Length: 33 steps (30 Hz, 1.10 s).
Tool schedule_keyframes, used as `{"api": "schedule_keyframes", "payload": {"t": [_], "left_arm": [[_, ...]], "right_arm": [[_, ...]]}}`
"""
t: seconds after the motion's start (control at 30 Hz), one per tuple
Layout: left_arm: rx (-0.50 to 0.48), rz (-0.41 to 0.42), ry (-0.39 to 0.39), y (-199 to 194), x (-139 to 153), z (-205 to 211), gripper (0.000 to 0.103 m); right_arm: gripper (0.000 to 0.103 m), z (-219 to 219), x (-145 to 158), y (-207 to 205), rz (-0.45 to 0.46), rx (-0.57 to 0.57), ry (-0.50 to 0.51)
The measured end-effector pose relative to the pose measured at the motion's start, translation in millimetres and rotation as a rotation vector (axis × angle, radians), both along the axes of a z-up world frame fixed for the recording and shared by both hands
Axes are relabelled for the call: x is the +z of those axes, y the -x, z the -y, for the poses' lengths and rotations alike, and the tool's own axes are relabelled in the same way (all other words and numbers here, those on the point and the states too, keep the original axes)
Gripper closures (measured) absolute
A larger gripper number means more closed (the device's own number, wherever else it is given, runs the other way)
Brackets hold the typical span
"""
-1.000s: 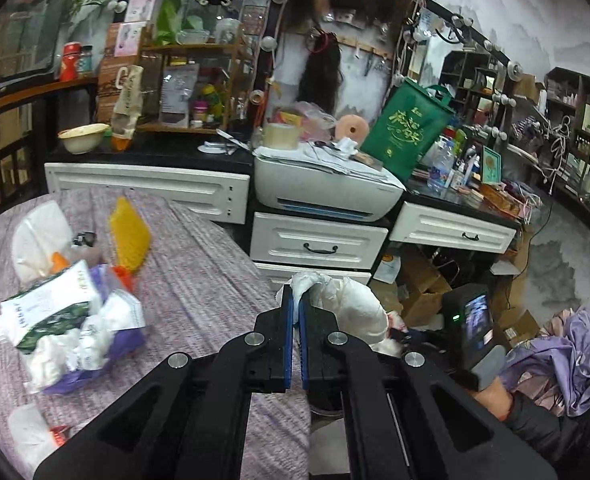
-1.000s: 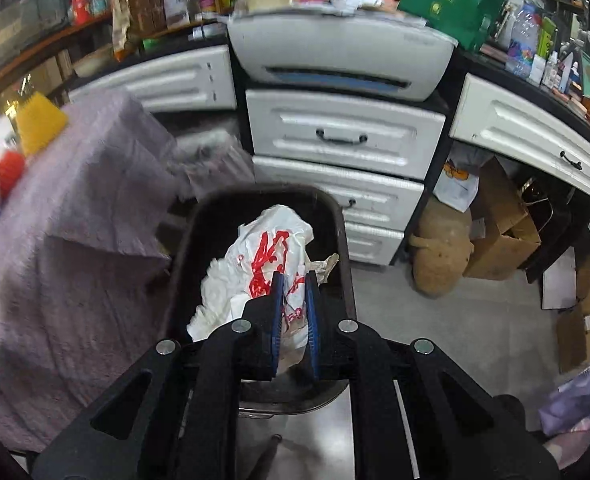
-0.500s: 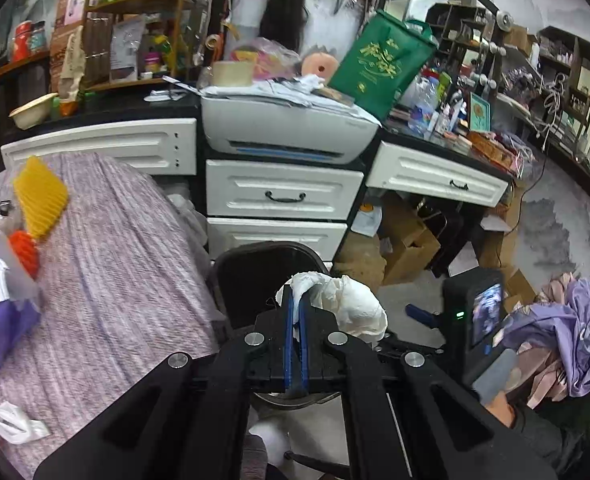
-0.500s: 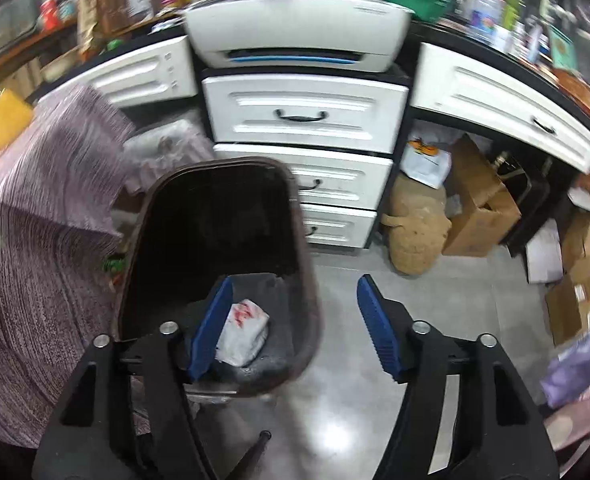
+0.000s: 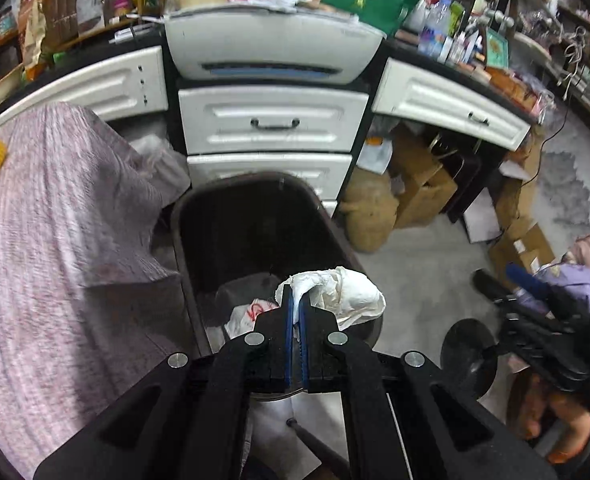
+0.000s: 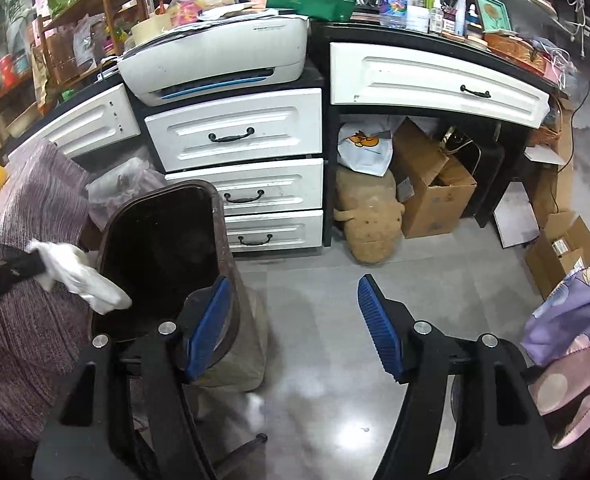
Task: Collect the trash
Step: 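Lower the white tissue into the bin and open the left gripper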
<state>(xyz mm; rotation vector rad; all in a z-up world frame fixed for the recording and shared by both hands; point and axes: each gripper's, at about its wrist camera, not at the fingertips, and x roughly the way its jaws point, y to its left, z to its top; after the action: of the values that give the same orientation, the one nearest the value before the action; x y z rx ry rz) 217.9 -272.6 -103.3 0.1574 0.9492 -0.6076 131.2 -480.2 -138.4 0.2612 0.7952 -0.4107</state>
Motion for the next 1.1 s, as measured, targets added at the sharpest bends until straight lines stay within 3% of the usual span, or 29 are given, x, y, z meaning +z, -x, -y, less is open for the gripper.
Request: {"api": "schedule_keyframes", "payload": {"t": [0.4,0.43,0.5,0.53,0.57,0.7,1.1], "left_arm": [[-0.009,-0.071,-0.095,-13.1,-35.1,24.6,0.098],[-0.021,-0.078,-0.098,-12.9,-36.0,26.3,0.092],[-0.040,-0.062,-0.108,-9.1,-35.2,28.8,0.057],[-0.041,-0.039,-0.107,-6.2,-33.4,28.4,0.030],[-0.038,-0.008,-0.098,-2.4,-29.9,27.0,0.021],[-0.050,-0.024,-0.059,0.8,-23.7,23.2,0.021],[-0.042,0.065,0.069,30.8,30.3,7.2,0.012]], "right_arm": [[0.037,-1.2,-4.9,1.5,-0.012,-0.001,-0.029],[0.037,-1.0,-5.5,1.2,-0.014,-0.003,-0.033],[0.037,-0.5,-6.4,1.7,-0.015,-0.005,-0.037],[0.037,0.1,-6.9,1.5,-0.016,-0.007,-0.040],[0.037,1.1,-7.3,1.5,-0.015,-0.008,-0.041],[0.025,5.5,-7.0,4.3,-0.003,-0.033,-0.045],[0.018,10.3,-3.4,8.5,0.011,-0.059,-0.063]]}}
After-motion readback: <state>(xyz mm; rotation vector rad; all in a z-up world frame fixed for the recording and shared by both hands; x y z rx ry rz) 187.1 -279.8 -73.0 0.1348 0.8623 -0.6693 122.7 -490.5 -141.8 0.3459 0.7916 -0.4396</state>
